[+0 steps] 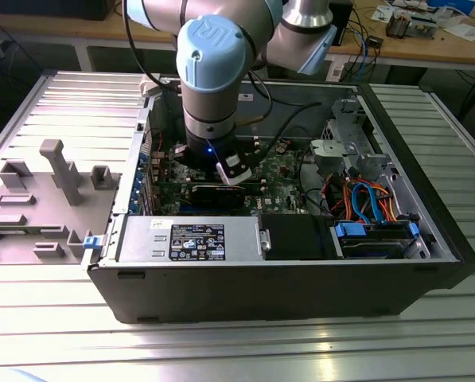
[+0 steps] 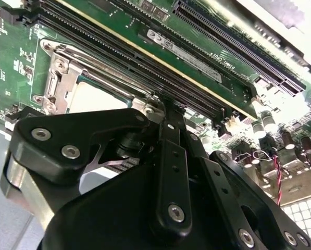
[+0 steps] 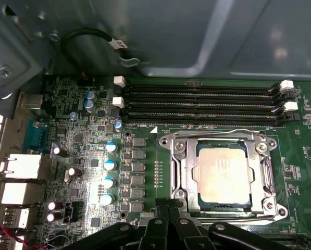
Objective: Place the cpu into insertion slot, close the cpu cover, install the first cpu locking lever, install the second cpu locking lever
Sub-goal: 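Install the second cpu locking lever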
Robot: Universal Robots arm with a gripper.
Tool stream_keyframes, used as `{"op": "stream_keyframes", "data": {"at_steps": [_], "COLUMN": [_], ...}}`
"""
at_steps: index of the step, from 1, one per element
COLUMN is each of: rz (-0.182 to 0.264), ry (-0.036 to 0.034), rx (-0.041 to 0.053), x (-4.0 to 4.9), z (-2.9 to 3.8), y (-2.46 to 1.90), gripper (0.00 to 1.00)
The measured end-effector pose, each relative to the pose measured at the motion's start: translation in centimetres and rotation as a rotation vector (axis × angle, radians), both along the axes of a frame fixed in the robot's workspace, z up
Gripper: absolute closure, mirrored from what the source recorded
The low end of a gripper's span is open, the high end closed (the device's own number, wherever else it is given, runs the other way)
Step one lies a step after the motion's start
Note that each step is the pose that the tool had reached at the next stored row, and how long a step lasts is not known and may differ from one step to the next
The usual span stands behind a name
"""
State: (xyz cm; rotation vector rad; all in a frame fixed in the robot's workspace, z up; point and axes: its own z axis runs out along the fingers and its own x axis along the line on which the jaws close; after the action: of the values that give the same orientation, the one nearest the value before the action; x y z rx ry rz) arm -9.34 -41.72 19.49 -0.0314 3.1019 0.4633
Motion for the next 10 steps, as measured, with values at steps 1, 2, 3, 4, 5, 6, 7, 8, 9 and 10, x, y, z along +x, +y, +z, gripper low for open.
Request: {"op": "stream_keyframes", "data": {"at_steps": [1, 2, 3, 4, 5, 6, 7, 8, 9, 10], "rz": [0.000, 0.000, 0.000, 0.000, 0.000, 0.000, 0.000, 0.000, 0.000, 0.000], "ry": [-0.0004, -0.0003, -0.0003, -0.0002, -0.0002, -0.0001, -0.0001, -0.0001, -0.0001, -0.0001], "rx": [0.0004, 0.0004, 0.0005, 0.0003, 0.0002, 0.0000, 0.0000, 0.0001, 0.0001, 0.0000], "x": [-0.02, -0.04, -0.08, -0.13, -0.15, -0.17, -0.18, -0.19, -0.20, -0.20], "z": [0.06, 0.16, 0.38, 0.64, 0.80, 0.95, 1.17, 1.36, 1.67, 1.81], "y": [0.00, 0.00, 0.01, 0.00, 0.00, 0.00, 0.00, 0.00, 0.00, 0.00], "gripper": [0.89, 0.89, 0.89, 0.89, 0.89, 0.89, 0.89, 0.89, 0.89, 0.89]}}
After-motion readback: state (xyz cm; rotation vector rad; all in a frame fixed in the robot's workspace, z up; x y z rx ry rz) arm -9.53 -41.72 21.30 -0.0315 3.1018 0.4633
